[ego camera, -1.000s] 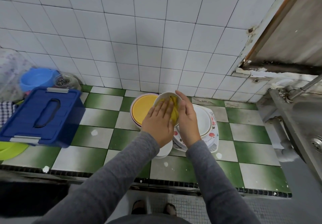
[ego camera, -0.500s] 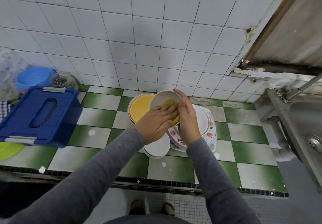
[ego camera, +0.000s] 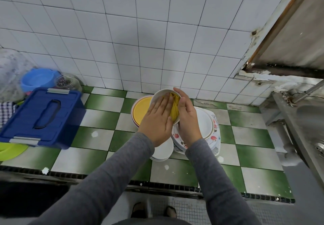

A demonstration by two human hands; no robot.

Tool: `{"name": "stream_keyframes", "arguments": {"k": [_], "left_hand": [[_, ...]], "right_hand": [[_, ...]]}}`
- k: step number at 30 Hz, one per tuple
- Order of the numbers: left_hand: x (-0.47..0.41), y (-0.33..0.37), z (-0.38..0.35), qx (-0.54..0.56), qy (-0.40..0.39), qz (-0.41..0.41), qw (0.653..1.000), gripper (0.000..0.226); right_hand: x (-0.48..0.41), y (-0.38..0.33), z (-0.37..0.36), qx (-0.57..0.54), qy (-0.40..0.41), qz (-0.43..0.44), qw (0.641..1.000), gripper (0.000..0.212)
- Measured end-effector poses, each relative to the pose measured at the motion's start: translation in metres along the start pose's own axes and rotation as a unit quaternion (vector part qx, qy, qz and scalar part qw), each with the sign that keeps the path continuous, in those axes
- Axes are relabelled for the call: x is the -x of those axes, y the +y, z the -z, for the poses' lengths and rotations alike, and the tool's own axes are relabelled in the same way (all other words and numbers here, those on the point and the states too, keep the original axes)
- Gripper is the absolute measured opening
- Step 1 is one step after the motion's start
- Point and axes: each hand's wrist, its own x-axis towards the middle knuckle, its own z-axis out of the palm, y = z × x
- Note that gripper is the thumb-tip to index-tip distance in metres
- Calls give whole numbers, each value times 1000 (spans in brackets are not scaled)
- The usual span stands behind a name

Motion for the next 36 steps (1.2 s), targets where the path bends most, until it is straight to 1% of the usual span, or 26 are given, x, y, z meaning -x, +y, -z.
{"name": "stream_keyframes", "arguments": {"k": [3, 5, 6, 8, 10, 12, 14, 19, 21, 22, 24, 25, 26, 27, 30, 31, 32, 33, 36], "left_hand": [[-1, -7, -1, 52, -20, -37, 998, 69], [2, -10, -2, 93, -35, -52, 994, 59], [4, -11, -1, 114, -43, -58, 991, 57], [8, -11, 3, 145, -51, -64, 986, 57], [11, -13, 7, 160, -39, -70, 984, 57], [13, -14, 11, 151, -32, -91, 984, 62], [13, -18, 12, 131, -41, -110, 984, 70], [11, -20, 15, 126, 26, -127, 984, 66], [10, -18, 19, 136, 44, -136, 980, 64], [10, -18, 21, 154, 49, -132, 978, 61], [11, -13, 23, 230, 51, -107, 966, 50], [12, -9, 25, 287, 50, -85, 953, 44], [13, -5, 29, 353, 47, -55, 933, 41], [14, -1, 32, 423, 46, -23, 905, 39], [15, 5, 39, 597, 71, 60, 797, 36], [14, 4, 38, 636, 74, 85, 763, 38], [14, 2, 38, 664, 72, 107, 737, 40], [14, 1, 36, 681, 70, 123, 719, 42], [14, -3, 31, 705, 80, 154, 687, 40]], "right_hand": [[-1, 3, 1, 19, -8, 4, 1000, 34], [-2, 5, 3, 20, -10, -1, 1000, 38], [-2, 5, 4, 14, -8, -7, 1000, 39], [-3, 6, 6, 5, -8, -18, 1000, 41], [-4, 6, 9, 8, -15, -24, 1000, 40], [-6, 6, 12, -4, -15, -39, 999, 38], [-9, 6, 15, -27, -16, -61, 998, 36], [-15, 2, 21, -94, -24, -136, 986, 36], [-17, -2, 23, -105, -34, -159, 981, 40], [-18, -5, 24, -102, -42, -168, 979, 42], [-19, -9, 25, -95, -58, -185, 976, 41], [-19, -9, 26, -94, -61, -191, 975, 42], [-19, -7, 27, -98, -60, -197, 974, 44], [-17, -2, 28, -109, -55, -202, 972, 46], [-7, 12, 28, -215, -43, -198, 955, 47], [-2, 14, 26, -250, -38, -194, 948, 45], [1, 16, 23, -273, -34, -187, 943, 42], [3, 17, 21, -283, -27, -178, 942, 40], [6, 17, 20, -256, 1, -148, 955, 34]]}}
